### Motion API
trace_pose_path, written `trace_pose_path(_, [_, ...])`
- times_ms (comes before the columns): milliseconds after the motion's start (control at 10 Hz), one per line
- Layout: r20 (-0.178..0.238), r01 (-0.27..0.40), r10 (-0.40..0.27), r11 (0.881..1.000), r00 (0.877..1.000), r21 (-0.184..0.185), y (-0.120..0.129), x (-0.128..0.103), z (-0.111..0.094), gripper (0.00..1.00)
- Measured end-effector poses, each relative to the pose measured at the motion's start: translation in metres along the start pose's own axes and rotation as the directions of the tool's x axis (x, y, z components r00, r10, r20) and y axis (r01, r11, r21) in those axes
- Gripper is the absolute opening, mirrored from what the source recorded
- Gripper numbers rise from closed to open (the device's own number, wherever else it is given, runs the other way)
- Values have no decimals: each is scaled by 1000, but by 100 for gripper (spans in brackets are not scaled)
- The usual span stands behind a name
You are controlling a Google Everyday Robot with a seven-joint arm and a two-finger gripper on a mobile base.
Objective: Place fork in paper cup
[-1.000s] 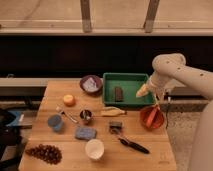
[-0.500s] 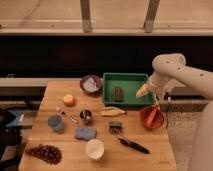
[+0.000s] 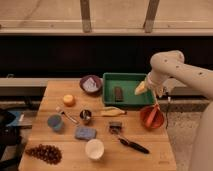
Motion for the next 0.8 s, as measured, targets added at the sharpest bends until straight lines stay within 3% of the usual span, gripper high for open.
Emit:
trace_pose_path(200, [11,116,-116,993,993,-5,42,-18,2,80])
trace_pose_path(400, [17,234,-233,972,972,-16,94,-34,5,80])
trace_pose_path(600, [17,350,-350,936,937,-25,141,-43,9,80])
trace_pose_path(800, [10,468,-468,882,884,-51,196,-38,15,80])
